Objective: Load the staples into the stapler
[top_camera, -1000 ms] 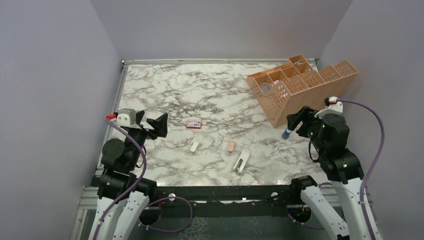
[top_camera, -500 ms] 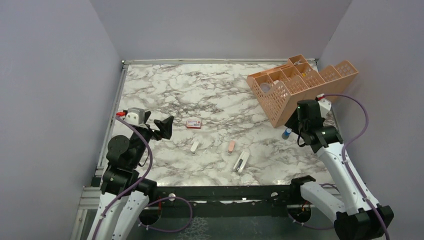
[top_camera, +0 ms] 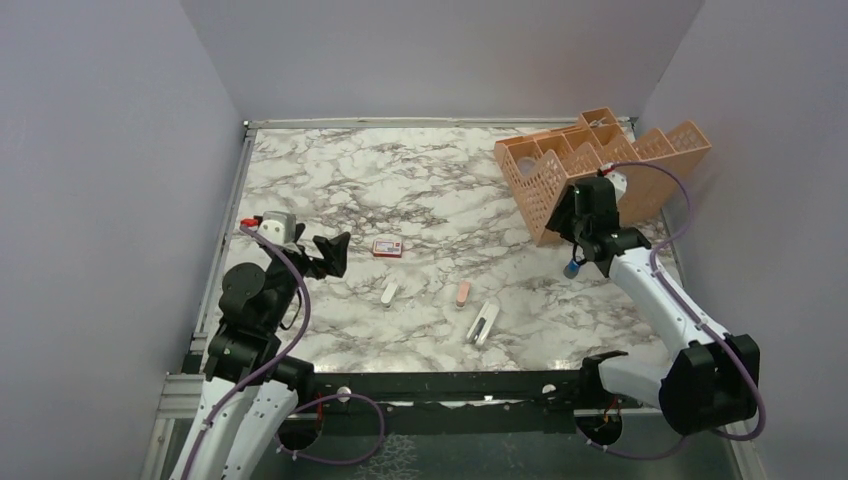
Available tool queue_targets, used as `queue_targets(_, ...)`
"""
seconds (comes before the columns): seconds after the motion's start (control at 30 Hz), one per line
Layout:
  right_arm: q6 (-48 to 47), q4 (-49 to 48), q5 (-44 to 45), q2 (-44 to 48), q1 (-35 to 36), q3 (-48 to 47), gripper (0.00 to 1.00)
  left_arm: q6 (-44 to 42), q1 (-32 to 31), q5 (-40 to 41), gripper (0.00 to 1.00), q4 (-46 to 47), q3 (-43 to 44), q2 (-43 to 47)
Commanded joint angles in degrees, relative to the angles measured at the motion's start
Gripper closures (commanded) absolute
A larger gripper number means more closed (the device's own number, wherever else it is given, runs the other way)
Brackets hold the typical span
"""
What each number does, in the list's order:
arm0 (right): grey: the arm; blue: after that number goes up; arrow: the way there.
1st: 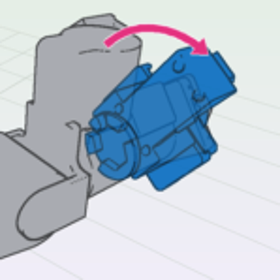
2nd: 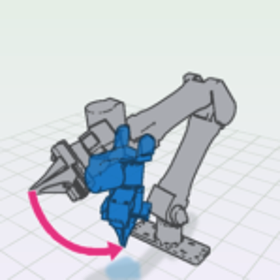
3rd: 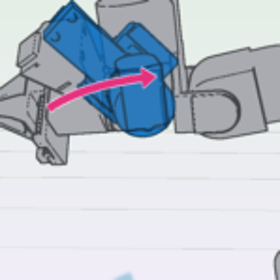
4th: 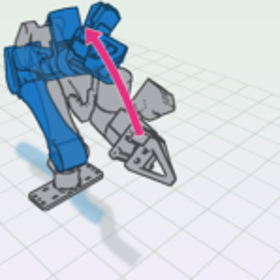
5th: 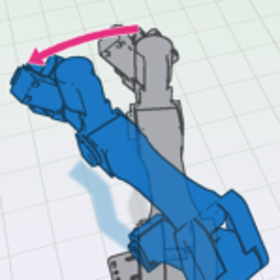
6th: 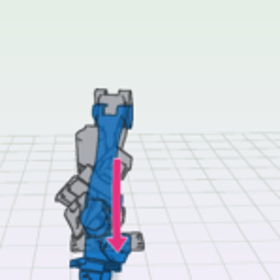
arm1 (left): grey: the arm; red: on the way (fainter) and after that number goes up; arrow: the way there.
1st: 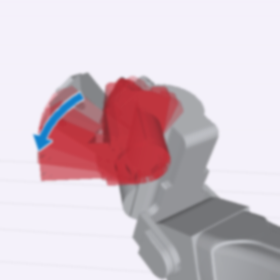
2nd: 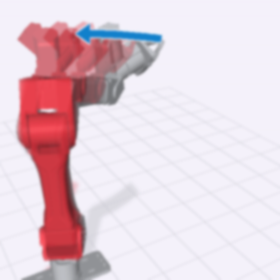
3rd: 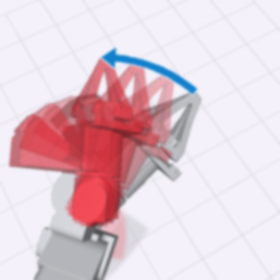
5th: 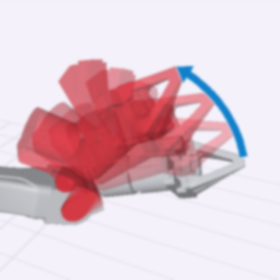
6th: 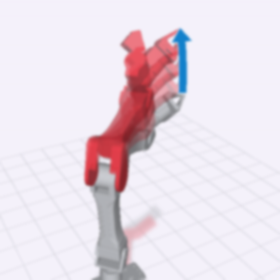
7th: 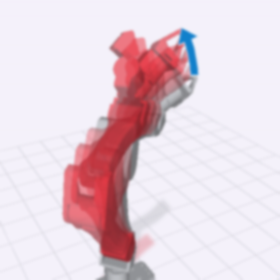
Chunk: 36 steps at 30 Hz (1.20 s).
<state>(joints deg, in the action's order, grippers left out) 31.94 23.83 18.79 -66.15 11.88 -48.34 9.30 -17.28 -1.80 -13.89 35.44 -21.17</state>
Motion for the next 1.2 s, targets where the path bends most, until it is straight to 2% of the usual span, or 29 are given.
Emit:
queue_targets(0.0,-5.2,-12.1,-5.2,-3.5,-0.4,0.4,0.36,-0.5,-0.1,1.4,0.01,-0.4,-0.2,-1.3)
queue_targets(0.23,-8.7,-16.6,-7.9,-15.1,-0.4,-5.4,0.37,-0.2,-0.1,1.1,0.01,-0.5,0.1,-6.0)
queue_targets(0.33,-11.2,-15.7,-12.6,-17.6,-0.4,-7.9,0.37,3.7,-0.1,0.6,0.01,-1.3,1.5,-9.6)
queue_targets(0.5,-14.1,-18.3,-21.3,-12.9,2.1,-2.5,0.35,12.2,-0.2,-2.6,0.01,-1.1,1.5,-15.8)
queue_targets(0.6,-13.7,-18.7,-25.3,-8.9,4.4,1.8,0.34,16.1,-0.1,-1.0,0.01,-1.0,1.3,-18.3)
queue_targets(0.73,-14.0,-20.9,-28.2,-4.9,11.0,6.4,0.34,21.9,-0.1,4.6,0.01,-0.9,0.3,-19.8)
queue_targets(0.83,-16.8,-23.2,-29.3,-5.3,18.5,6.2,0.34,25.0,-0.1,6.3,0.01,-0.6,-0.1,-20.3)
queue_targets(0.97,-20.9,-26.3,-29.5,-11.6,28.0,2.4,0.34,28.1,-0.1,7.6,0.01,-1.1,-0.2,-20.2)
queue_targets(1.17,-27.9,-24.1,-28.2,-25.5,33.9,-9.4,0.33,31.7,-0.1,9.4,0.07,-3.7,-0.4,-18.5)
